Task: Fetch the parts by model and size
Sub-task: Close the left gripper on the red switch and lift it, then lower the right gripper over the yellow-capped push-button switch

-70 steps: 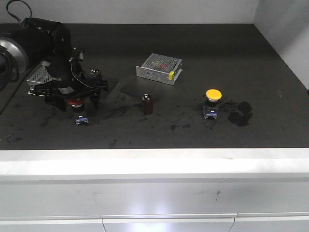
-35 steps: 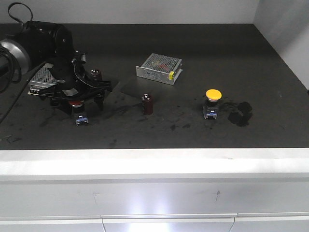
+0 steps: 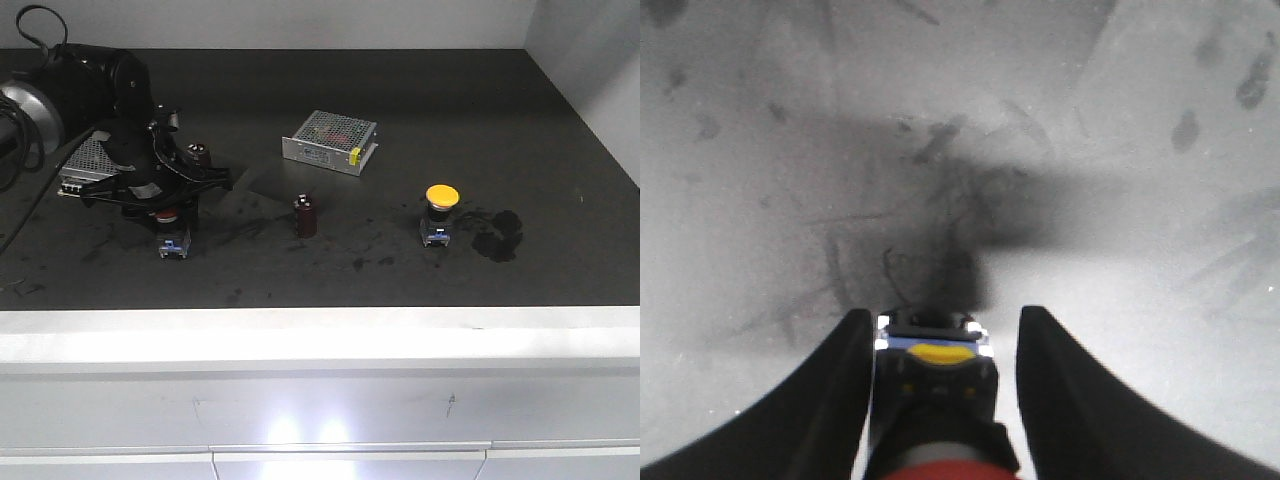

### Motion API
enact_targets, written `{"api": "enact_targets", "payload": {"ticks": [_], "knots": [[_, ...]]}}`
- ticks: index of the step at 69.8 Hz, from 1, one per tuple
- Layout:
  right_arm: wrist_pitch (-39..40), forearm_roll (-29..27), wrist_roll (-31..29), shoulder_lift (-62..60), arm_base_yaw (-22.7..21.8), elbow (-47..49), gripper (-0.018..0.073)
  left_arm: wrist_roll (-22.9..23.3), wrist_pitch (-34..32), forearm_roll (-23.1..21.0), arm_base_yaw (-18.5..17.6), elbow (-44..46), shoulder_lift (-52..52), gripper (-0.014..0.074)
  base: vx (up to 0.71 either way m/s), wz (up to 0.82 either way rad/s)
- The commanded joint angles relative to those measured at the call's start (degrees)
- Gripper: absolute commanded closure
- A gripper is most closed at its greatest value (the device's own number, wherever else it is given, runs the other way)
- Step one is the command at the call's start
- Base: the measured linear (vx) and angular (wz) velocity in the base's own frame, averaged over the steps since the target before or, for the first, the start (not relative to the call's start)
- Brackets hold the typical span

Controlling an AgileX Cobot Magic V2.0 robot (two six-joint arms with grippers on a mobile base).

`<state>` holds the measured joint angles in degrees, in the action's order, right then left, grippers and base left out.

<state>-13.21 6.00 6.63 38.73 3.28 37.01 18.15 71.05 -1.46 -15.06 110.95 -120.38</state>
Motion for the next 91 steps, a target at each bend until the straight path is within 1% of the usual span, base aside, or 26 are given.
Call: {"api": "enact_targets", "payload": {"ticks": [1,8,19,22,29,35,46,53,63,76,84,91], "knots": [[4.4,0.8,-0.5,0.4,0.1,1.7,-0.0036,-1.8,0.0,-0.4,-0.3,1.8,3.5,0.0606,0.0,0.0],[4.4,0.8,-0.5,0.4,0.1,1.7,-0.0036,-4.0,0.0,0.7,-0.3,1.8,4.3,0.0604,0.0,0.0],[4.4,0.8,-0.5,0.4,0.1,1.7,-0.0036,-6.2,-0.5,5.9,-0.3,1.8,7.5,0.0604,0.0,0.0],[4.4,0.8,-0.5,0.4,0.1,1.7,-0.0036,-6.7,-1.1,7.0,-0.3,1.8,8.8,0.0603,0.0,0.0],[4.4,0.8,-0.5,0.4,0.1,1.7,-0.0036,-10.0,-3.7,8.8,-0.3,1.8,12.5,0.0603,0.0,0.0],[4.4,0.8,-0.5,0.4,0.1,1.7,-0.0036,-12.3,-5.6,9.3,-0.3,1.8,15.4,0.0603,0.0,0.0],[4.4,0.7,-0.5,0.4,0.1,1.7,-0.0036,-12.6,-7.6,13.6,0.3,1.8,19.8,0.0603,0.0,0.0],[4.3,-0.1,-0.5,0.4,0.1,1.7,-0.0036,-12.6,-10.6,13.1,1.7,0.2,22.9,0.0603,0.0,0.0],[4.3,-0.5,-0.5,0.4,0.1,1.7,-0.0036,-13.2,-16.7,13.0,3.9,-8.1,29.2,0.0603,0.0,0.0],[4.1,-1.2,-0.5,0.4,0.1,1.7,-0.0036,-13.5,-28.6,13.0,7.1,-25.9,40.4,0.0603,0.0,0.0],[3.9,-1.1,-0.5,0.4,0.1,1.7,-0.0036,-13.5,-35.5,13.4,7.5,-36.1,47.9,0.0603,0.0,0.0],[3.8,-1.1,-0.5,0.4,0.1,1.7,-0.0036,-13.5,-39.6,13.5,7.5,-43.9,54.5,0.0603,0.0,0.0]]}}
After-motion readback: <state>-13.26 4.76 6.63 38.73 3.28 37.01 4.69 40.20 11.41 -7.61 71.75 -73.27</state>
